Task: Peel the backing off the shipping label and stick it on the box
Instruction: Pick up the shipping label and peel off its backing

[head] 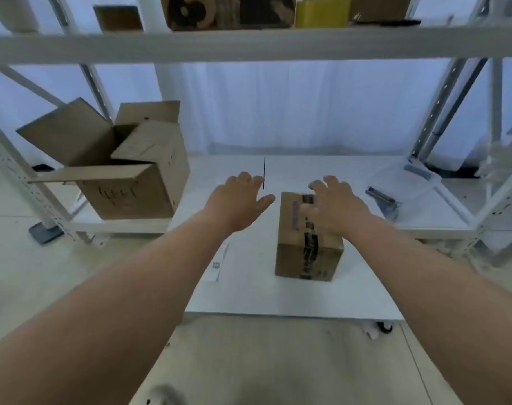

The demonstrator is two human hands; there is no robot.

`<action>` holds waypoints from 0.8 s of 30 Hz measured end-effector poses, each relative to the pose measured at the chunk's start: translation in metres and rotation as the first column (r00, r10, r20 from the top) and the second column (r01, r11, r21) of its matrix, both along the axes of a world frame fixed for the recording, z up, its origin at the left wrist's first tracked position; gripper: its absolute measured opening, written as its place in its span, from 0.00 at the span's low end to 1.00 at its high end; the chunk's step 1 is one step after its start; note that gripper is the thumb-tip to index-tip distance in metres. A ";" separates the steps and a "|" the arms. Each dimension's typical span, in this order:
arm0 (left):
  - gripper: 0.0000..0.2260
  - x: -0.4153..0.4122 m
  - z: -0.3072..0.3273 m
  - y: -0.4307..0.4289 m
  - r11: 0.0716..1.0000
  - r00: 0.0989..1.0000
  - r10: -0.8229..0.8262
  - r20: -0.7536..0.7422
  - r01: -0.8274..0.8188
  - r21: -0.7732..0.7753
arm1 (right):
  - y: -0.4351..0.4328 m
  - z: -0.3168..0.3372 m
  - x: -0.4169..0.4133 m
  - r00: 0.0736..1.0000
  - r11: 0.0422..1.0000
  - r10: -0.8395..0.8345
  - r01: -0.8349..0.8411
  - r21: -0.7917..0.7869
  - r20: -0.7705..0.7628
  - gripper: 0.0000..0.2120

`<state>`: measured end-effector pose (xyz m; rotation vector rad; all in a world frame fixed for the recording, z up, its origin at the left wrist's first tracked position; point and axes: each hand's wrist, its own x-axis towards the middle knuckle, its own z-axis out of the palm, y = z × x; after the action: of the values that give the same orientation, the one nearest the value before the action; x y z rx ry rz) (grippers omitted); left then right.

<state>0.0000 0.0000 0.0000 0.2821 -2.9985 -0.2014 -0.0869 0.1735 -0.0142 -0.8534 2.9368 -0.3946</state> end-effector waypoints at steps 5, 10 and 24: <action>0.26 -0.006 -0.044 -0.002 0.994 0.979 -0.049 0.196 0.029 0.103 | -0.012 -0.044 -0.003 0.956 0.991 -0.128 0.112 0.075 0.265 0.37; 0.20 -0.016 -0.071 -0.019 0.964 0.966 -0.067 0.250 -0.002 0.265 | -0.044 -0.059 -0.008 0.977 0.999 -0.035 0.027 0.043 0.210 0.38; 0.35 0.010 -0.130 -0.121 0.841 0.806 0.419 0.417 -0.518 0.156 | -0.137 -0.063 0.021 0.969 0.980 0.190 -0.178 0.089 -0.160 0.22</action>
<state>0.0101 -0.1210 -0.1300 1.2126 -3.1151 -0.5501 -0.0656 0.0363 -0.0768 -1.1915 2.9626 -0.2097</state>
